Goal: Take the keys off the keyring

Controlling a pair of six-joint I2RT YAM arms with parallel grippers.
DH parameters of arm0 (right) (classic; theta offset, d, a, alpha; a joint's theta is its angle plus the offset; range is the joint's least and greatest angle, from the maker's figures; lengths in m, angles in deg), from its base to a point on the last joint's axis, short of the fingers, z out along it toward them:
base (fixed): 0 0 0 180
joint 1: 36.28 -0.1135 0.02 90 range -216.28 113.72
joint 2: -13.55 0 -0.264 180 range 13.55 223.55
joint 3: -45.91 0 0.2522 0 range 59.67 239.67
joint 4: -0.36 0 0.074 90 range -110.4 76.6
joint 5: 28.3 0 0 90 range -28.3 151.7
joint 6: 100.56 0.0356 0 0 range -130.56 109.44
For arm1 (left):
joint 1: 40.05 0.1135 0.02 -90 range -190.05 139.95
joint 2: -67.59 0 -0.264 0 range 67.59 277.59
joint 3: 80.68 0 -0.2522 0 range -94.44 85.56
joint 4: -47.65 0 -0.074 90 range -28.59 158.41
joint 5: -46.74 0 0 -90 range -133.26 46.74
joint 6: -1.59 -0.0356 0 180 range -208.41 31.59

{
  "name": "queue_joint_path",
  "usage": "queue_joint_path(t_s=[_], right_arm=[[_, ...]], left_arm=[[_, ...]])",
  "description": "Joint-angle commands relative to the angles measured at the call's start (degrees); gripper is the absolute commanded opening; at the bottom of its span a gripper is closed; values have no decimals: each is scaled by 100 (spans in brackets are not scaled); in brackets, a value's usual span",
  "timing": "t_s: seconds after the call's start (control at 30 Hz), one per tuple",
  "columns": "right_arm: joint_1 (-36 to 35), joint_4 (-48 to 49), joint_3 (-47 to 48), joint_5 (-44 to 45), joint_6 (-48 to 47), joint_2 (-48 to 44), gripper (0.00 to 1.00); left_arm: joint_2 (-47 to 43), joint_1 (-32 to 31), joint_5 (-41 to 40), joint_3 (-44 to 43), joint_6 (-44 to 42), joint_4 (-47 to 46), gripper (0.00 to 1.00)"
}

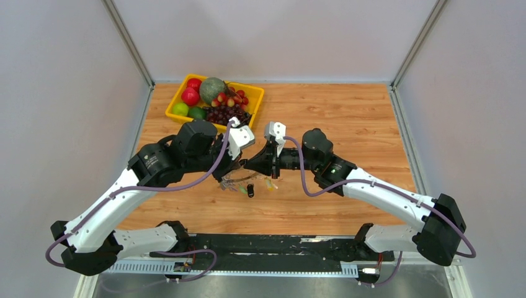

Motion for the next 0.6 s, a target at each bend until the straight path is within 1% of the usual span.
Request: queue_joint_path(t_s=[0.0, 0.13, 0.37, 0.57], right_arm=[[-52, 63, 140, 5, -60, -91, 0], [-43, 94, -60, 408, 64, -425, 0], [-36, 495, -318, 780, 441, -854, 0], [-33, 1123, -583, 1091, 861, -1012, 0]], left_arm=[[-108, -30, -147, -271, 38, -332, 0], [-143, -30, -285, -171, 98, -295, 0], [-195, -26, -152, 165, 209, -441, 0], [-236, -30, 372, 420, 154, -563, 0]])
